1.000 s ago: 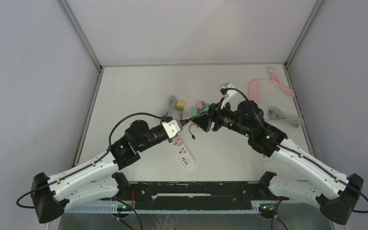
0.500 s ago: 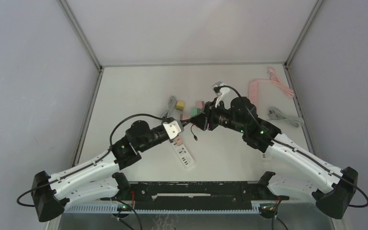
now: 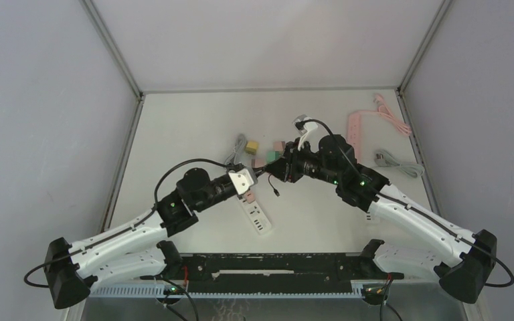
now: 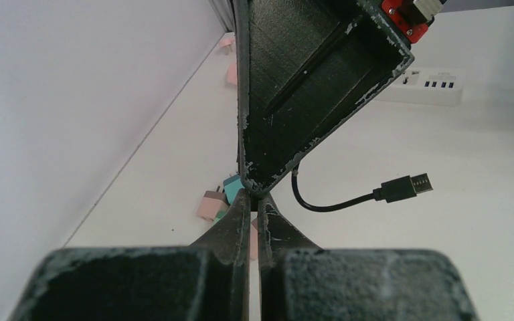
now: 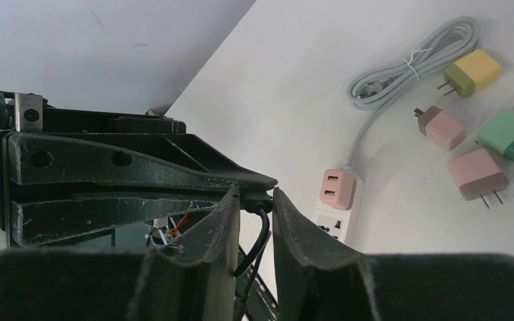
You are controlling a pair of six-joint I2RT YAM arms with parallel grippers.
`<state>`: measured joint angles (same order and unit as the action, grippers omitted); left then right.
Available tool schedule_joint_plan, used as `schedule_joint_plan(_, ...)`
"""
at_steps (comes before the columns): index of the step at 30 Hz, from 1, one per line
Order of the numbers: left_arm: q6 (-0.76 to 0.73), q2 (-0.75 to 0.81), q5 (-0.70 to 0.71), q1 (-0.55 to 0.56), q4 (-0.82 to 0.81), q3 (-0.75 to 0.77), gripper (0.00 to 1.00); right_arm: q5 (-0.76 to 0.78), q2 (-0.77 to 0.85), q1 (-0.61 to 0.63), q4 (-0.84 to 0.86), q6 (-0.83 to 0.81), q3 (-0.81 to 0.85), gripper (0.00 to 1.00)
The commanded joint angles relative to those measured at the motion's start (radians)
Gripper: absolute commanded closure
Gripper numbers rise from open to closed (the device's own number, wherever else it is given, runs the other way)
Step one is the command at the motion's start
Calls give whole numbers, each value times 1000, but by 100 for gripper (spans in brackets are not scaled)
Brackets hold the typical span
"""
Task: Insert the plug
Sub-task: Adjust the plug.
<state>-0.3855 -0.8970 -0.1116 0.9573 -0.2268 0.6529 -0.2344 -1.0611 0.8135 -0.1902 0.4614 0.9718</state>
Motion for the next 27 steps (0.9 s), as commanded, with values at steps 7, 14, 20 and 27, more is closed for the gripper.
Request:
schedule_joint_plan(7, 4, 24, -1, 6, -65, -23, 89, -23, 21, -2, 20, 8, 41, 89)
schedule_joint_plan(14, 43, 53, 26, 6, -64, -45, 60, -40, 55, -45, -5, -9, 43, 98)
schedule_joint_plan(20, 180, 107, 129, 6, -64, -86, 50, -31, 56, -67, -75, -55, 75, 100)
schedule_joint_plan(27, 417, 192, 306, 6, 2, -125, 38, -74, 61, -74, -121, -125, 87, 100)
